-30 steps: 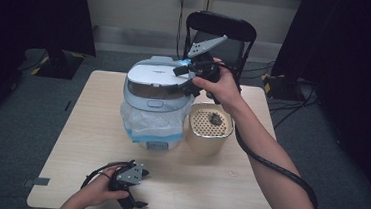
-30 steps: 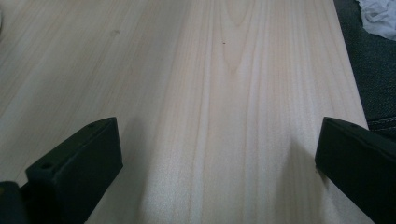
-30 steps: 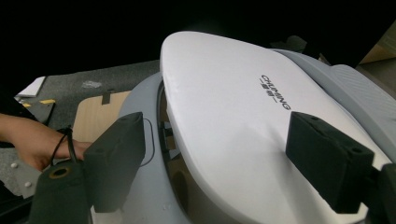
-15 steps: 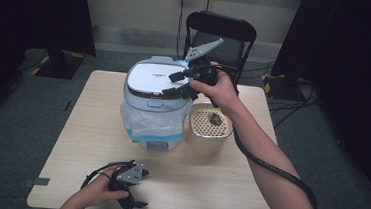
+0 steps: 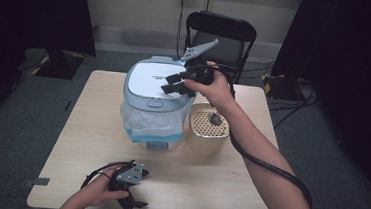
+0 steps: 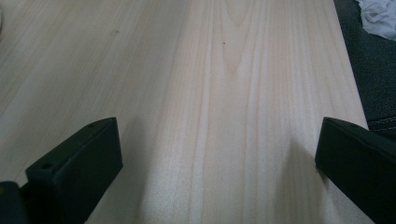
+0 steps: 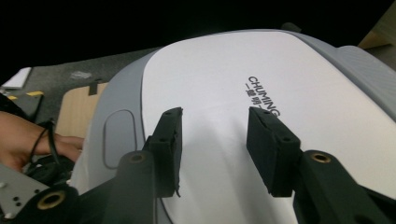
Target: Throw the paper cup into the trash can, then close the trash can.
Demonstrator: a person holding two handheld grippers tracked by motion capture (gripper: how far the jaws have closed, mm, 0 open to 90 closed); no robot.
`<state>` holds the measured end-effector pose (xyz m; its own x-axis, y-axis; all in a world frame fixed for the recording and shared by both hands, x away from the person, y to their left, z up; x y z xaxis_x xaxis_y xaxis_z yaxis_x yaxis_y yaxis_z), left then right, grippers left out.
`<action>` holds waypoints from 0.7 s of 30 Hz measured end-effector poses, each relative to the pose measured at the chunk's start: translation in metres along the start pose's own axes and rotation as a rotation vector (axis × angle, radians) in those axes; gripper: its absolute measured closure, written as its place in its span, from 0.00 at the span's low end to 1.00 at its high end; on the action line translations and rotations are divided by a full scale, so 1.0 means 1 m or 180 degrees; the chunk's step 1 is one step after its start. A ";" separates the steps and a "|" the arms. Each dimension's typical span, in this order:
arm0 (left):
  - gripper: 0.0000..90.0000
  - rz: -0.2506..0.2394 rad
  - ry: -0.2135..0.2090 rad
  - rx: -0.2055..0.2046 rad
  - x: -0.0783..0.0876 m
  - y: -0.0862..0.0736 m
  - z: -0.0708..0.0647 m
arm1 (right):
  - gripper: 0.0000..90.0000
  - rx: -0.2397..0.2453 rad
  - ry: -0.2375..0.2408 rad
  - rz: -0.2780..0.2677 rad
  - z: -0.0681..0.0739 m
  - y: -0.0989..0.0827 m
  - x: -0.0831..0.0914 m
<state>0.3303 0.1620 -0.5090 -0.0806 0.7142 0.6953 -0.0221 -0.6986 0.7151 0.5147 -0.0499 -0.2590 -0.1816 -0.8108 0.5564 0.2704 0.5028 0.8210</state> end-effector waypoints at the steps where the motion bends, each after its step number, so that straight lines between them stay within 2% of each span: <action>1: 0.00 0.0000 0.0000 -0.0001 0.000 0.000 0.000 | 0.63 0.0022 -0.0022 -0.0005 0.000 0.000 -0.001; 7: 0.00 0.0002 -0.0002 -0.0003 0.000 0.000 0.000 | 0.63 0.0009 -0.0038 -0.0090 -0.001 -0.003 -0.002; 9: 0.00 0.0031 -0.0006 -0.0048 0.001 0.000 0.001 | 0.63 -0.0007 -0.0035 -0.0116 -0.001 -0.004 -0.002; 10: 0.00 0.0001 -0.0002 -0.0005 0.000 0.000 0.000 | 0.63 -0.0009 -0.0038 -0.0128 -0.001 -0.004 -0.002; 12: 0.00 0.0001 -0.0002 -0.0003 0.000 0.000 0.000 | 0.63 -0.0009 -0.0050 -0.0156 -0.001 -0.005 -0.002; 13: 0.00 0.0048 -0.0010 -0.0071 0.001 0.000 0.002 | 0.63 -0.0017 -0.0052 -0.0163 -0.002 -0.005 -0.002; 16: 0.00 0.0003 -0.0003 -0.0004 0.000 0.000 0.000 | 0.63 -0.0009 -0.0062 -0.0157 -0.001 -0.005 -0.002; 17: 0.00 0.0047 -0.0010 -0.0069 0.001 0.000 0.002 | 0.63 -0.0016 -0.0073 -0.0161 -0.001 -0.005 -0.002; 21: 0.00 0.0048 -0.0012 -0.0068 0.001 0.000 0.001 | 0.63 -0.0036 -0.0092 -0.0202 0.000 -0.007 -0.003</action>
<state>0.3317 0.1630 -0.5083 -0.0773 0.7037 0.7063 -0.0423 -0.7101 0.7028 0.5134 -0.0511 -0.2661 -0.2260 -0.8320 0.5067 0.2679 0.4471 0.8534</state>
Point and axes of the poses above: each handheld gripper's, and its own axes: x roughly backward along the jaws, y roughly out of its top, z roughly to its left, the point moved 1 cm from there along -x, roughly forward along the jaws, and after that the axes turned 7 degrees about -x, right-handed, at the moved point
